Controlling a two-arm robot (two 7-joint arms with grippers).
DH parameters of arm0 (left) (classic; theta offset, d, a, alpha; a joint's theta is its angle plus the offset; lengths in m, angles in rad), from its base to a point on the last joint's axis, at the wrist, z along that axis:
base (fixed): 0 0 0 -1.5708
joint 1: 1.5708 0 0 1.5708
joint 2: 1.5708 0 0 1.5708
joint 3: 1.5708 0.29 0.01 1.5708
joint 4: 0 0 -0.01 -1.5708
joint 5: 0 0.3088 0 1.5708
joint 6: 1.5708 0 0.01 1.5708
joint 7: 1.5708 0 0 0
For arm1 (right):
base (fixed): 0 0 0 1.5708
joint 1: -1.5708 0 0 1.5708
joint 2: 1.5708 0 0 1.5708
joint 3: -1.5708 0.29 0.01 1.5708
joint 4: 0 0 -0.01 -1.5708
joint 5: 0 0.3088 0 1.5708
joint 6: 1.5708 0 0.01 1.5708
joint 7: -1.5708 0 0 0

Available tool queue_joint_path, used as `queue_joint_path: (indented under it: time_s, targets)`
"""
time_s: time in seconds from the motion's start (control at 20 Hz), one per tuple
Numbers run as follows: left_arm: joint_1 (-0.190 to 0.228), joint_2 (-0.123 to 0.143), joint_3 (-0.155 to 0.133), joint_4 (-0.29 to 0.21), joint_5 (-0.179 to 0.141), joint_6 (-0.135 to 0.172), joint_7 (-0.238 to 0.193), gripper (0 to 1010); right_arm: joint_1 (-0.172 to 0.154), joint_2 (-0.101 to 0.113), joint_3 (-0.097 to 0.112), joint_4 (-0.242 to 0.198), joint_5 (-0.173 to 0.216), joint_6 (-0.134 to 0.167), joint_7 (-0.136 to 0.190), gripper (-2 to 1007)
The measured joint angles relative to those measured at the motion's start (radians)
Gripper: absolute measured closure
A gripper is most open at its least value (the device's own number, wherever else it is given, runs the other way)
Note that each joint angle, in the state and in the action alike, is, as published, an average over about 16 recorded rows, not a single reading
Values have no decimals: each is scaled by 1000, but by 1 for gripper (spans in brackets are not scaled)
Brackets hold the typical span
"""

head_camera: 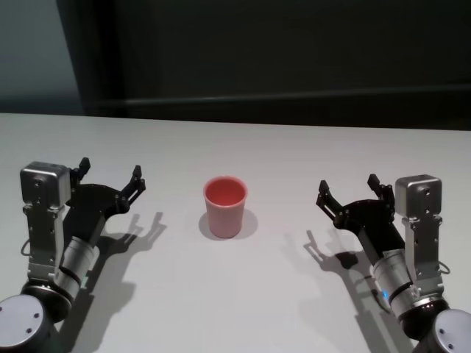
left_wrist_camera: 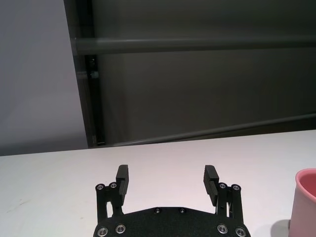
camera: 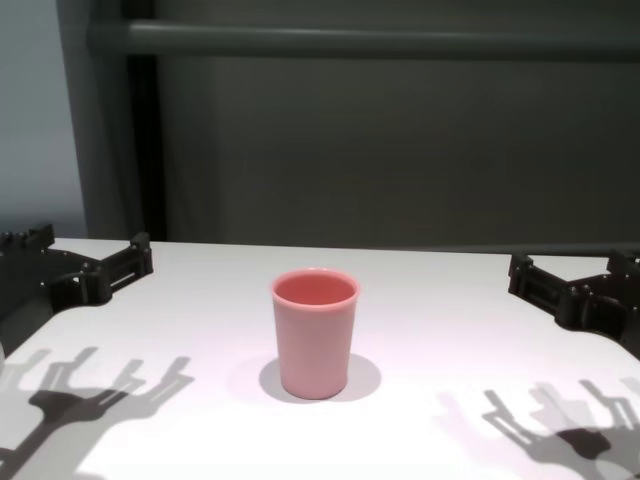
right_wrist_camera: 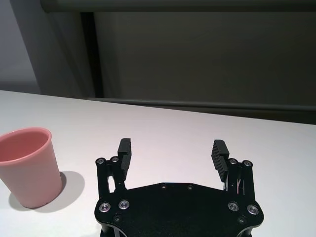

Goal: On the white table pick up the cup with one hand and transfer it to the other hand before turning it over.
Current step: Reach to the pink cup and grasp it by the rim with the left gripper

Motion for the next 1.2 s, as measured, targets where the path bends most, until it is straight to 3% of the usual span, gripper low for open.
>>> queue_joint_path:
  time_s: [1.2]
  targets:
    - [0,0,0,0,0,0,0,9,0,0,0,0,0,0,0,5]
